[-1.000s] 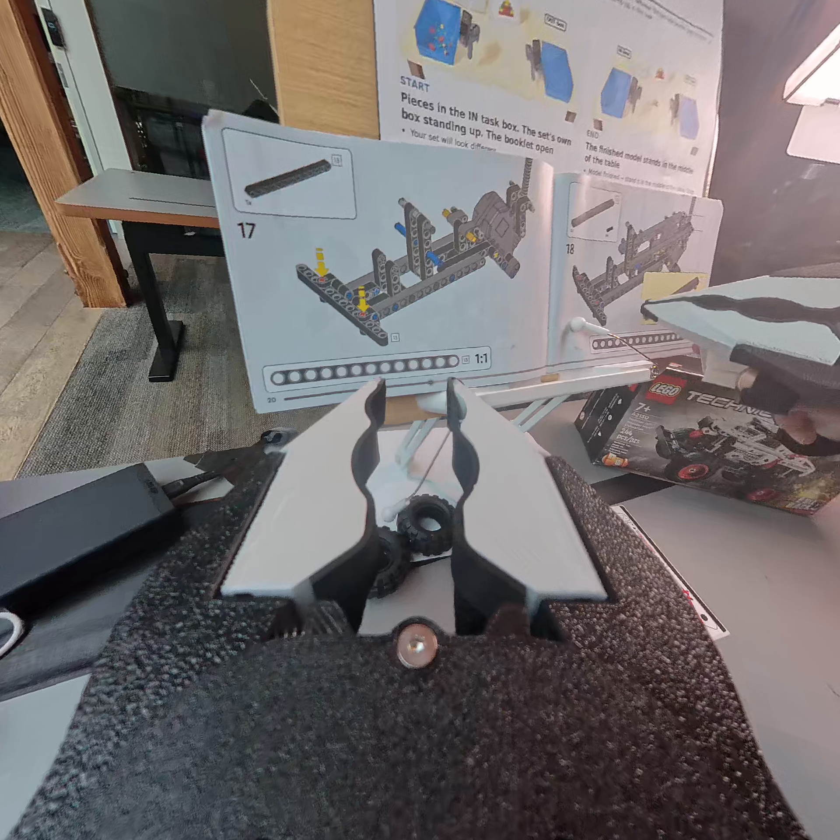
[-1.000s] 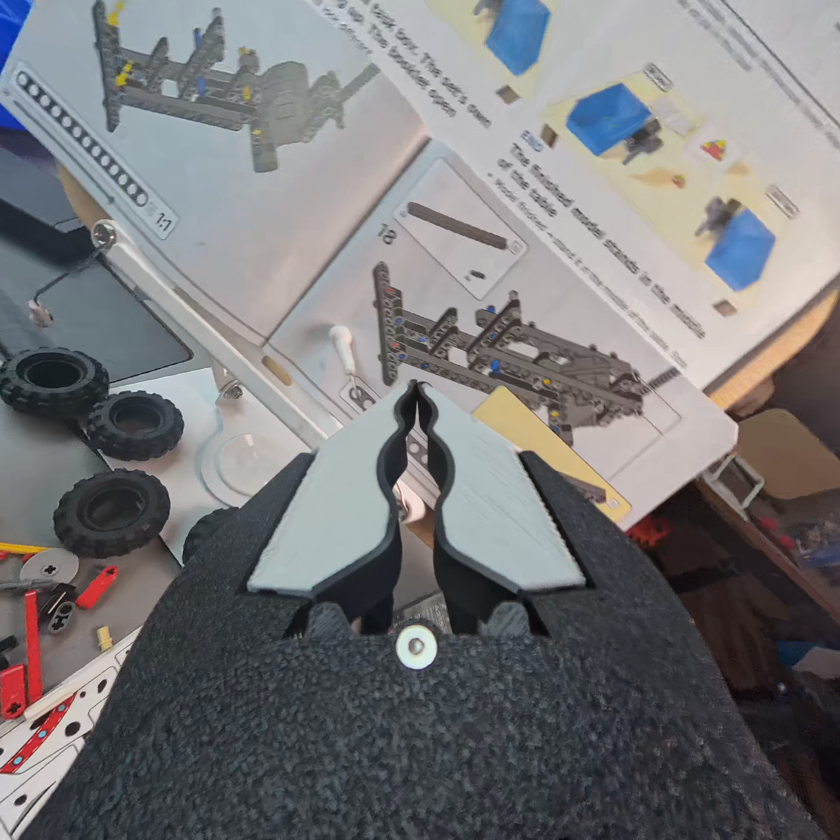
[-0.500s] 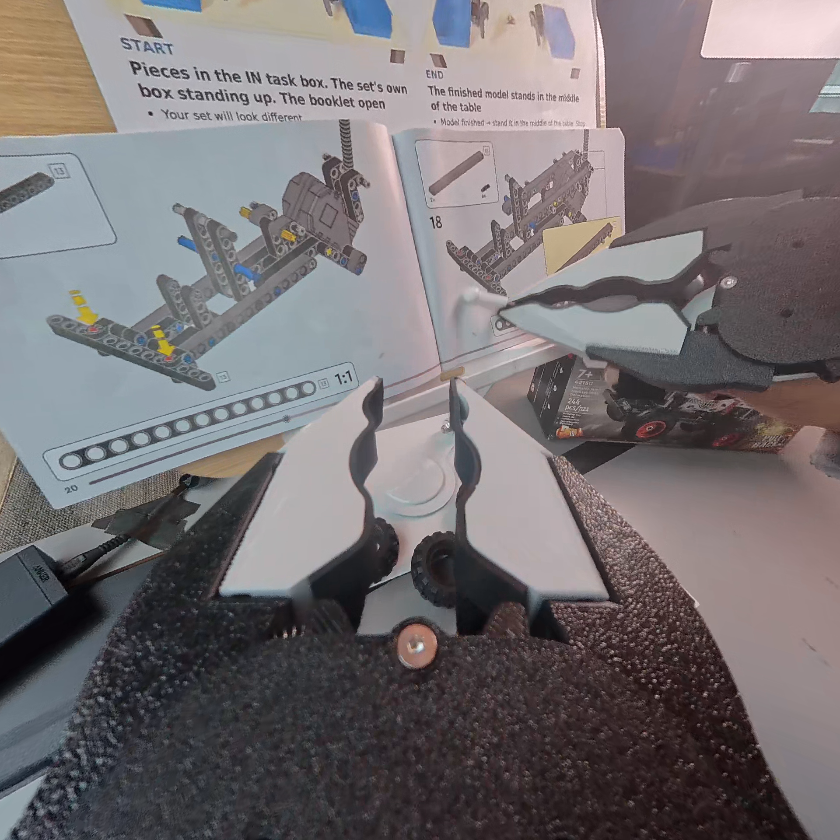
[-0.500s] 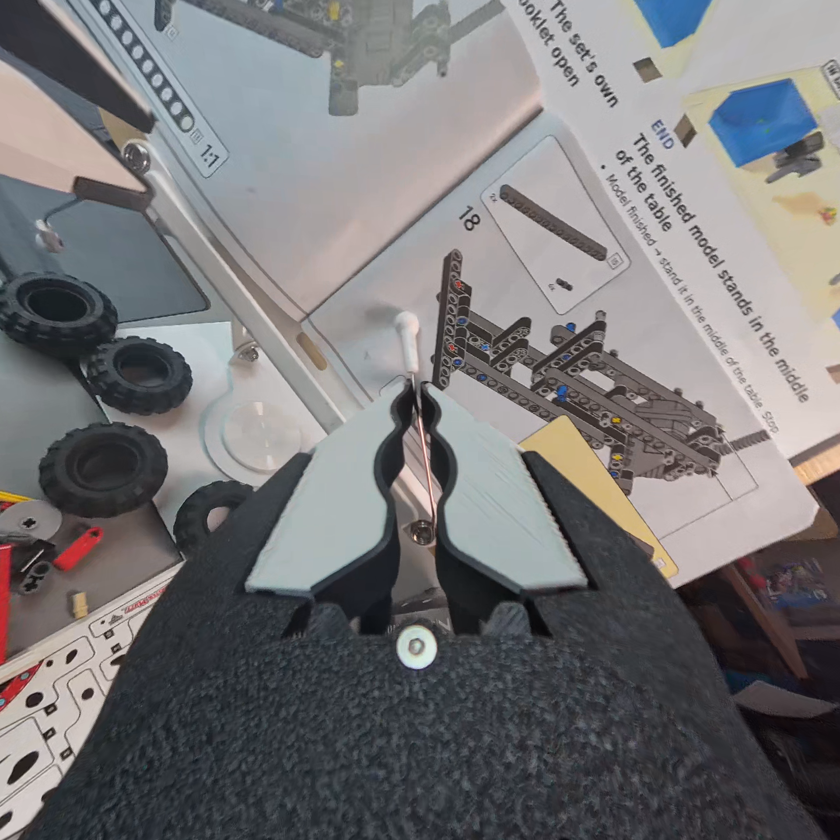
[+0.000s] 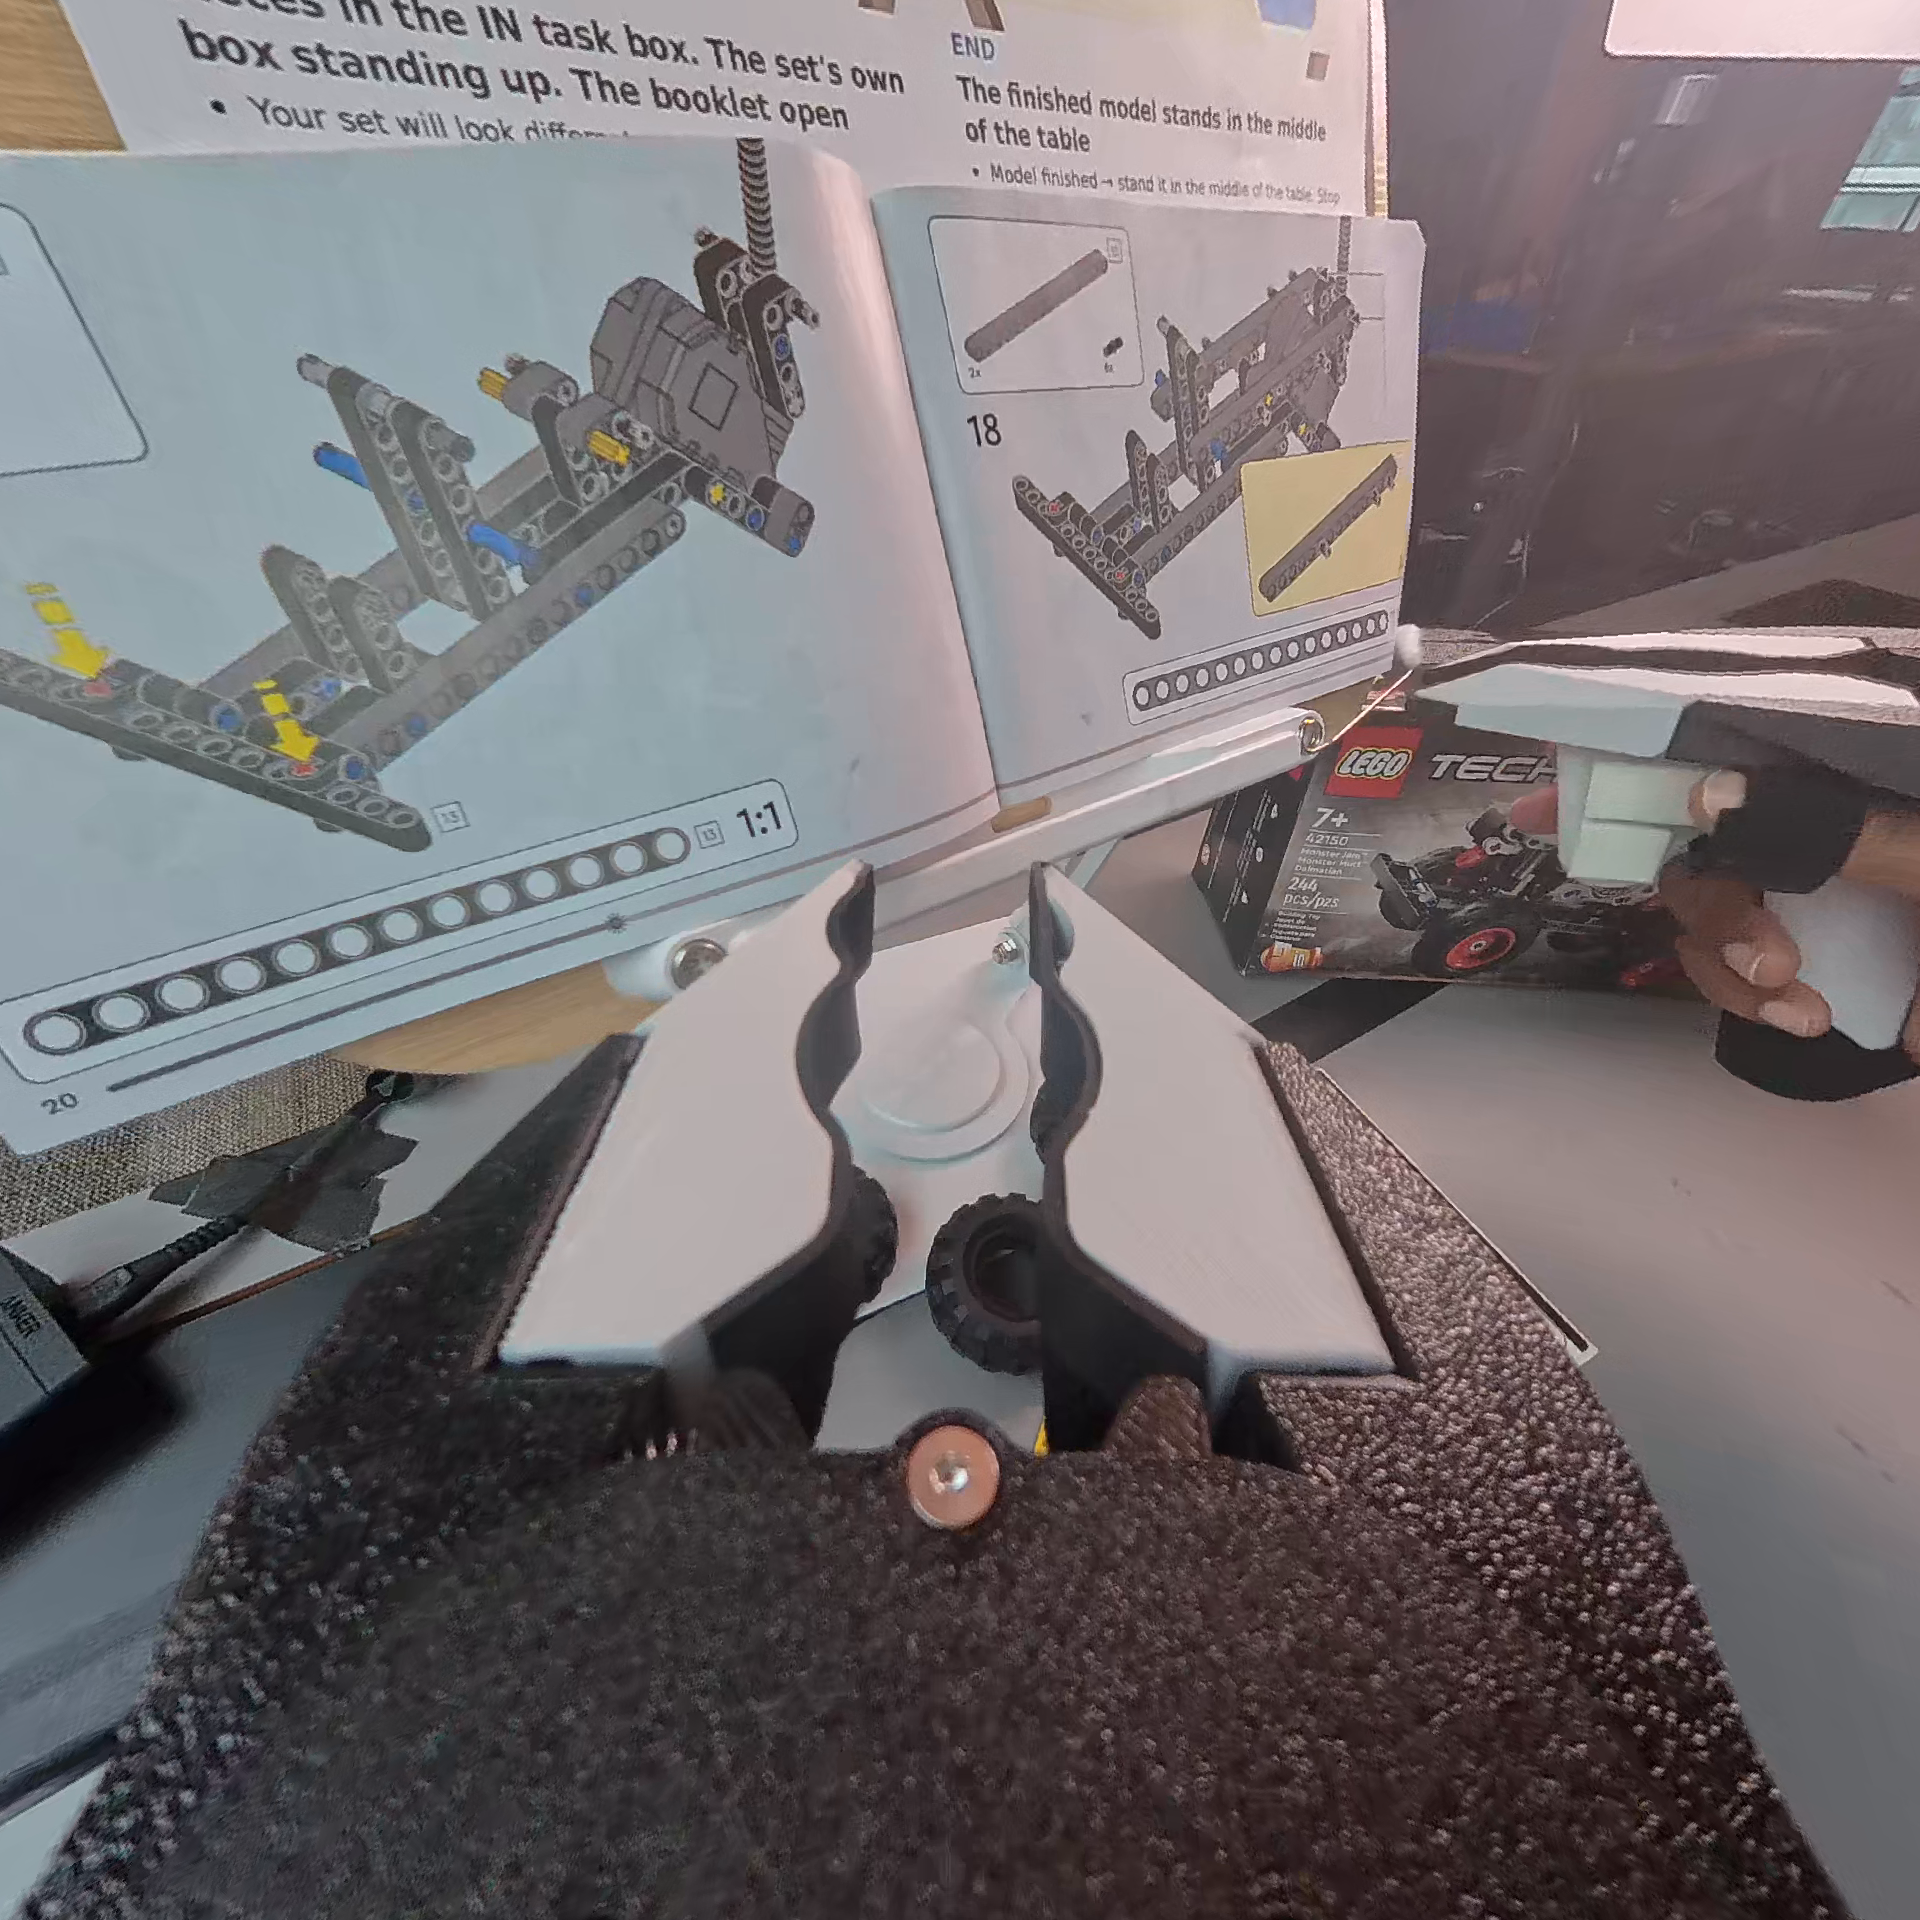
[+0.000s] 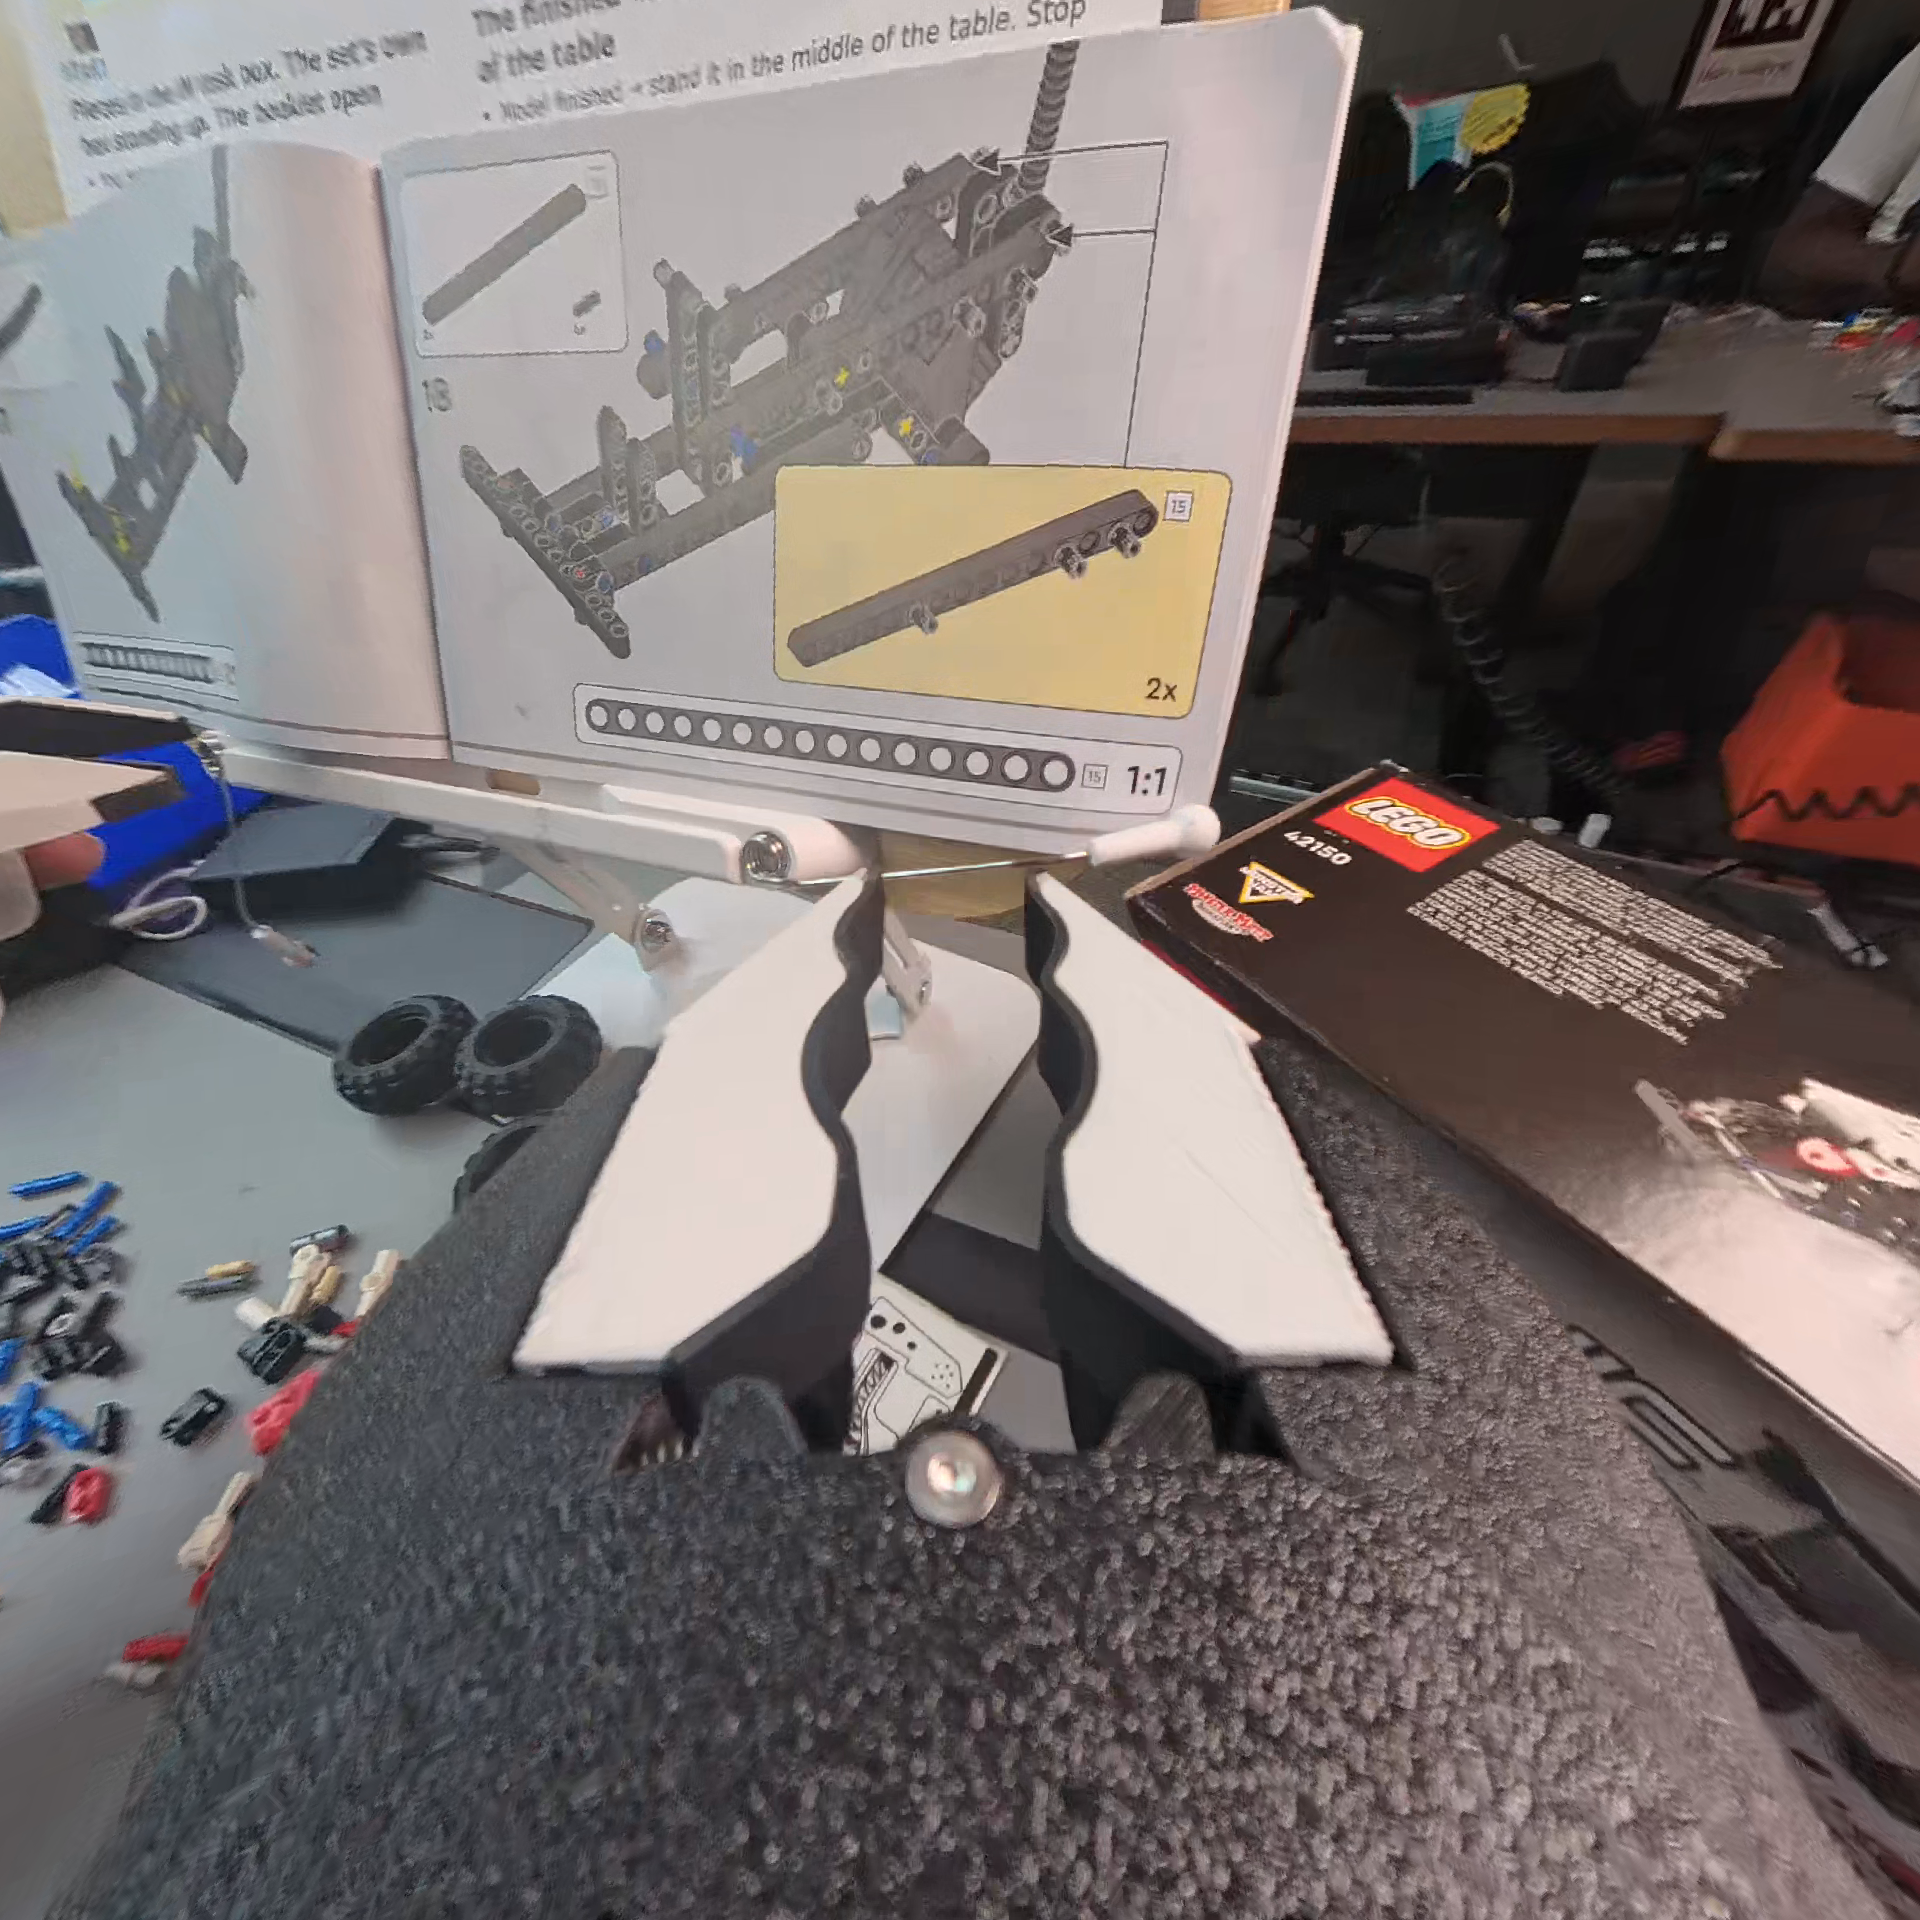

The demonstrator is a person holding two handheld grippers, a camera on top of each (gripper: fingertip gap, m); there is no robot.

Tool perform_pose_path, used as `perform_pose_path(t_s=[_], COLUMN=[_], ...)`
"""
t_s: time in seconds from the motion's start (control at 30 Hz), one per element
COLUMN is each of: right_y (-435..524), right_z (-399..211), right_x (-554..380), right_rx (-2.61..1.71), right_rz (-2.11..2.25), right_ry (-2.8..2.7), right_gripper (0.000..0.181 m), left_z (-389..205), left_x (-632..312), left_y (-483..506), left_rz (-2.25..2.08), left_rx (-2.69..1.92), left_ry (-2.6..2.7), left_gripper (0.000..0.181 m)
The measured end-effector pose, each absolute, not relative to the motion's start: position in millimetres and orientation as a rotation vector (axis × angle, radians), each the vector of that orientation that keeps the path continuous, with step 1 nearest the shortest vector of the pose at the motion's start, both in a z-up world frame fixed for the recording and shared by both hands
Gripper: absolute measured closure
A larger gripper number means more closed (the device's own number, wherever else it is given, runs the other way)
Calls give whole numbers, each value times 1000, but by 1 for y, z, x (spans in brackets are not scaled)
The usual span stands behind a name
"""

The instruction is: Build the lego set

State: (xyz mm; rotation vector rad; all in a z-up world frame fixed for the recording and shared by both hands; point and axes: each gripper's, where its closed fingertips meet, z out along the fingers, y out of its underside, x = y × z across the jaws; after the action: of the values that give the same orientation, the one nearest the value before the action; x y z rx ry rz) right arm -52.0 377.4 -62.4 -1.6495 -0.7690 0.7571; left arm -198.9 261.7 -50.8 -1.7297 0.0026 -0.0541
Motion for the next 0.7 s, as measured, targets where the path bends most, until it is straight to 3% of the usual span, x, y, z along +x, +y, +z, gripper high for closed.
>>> perform_pose_path(t_s=[0.37, 0.7], right_y=[344, 285], right_z=[-29, 14], right_x=[-37, -83], right_rx=[-1543, -1413], right_rz=[724, 173], right_ry=[-1071, -1705], right_gripper=[156, 154], left_z=[-59, -69], left_x=[-209, -195], left_y=[237, 220], left_rz=[-40, -38], left_rx=[-1758, -1794], left_ry=[23, 81], left_gripper=[148, 149])
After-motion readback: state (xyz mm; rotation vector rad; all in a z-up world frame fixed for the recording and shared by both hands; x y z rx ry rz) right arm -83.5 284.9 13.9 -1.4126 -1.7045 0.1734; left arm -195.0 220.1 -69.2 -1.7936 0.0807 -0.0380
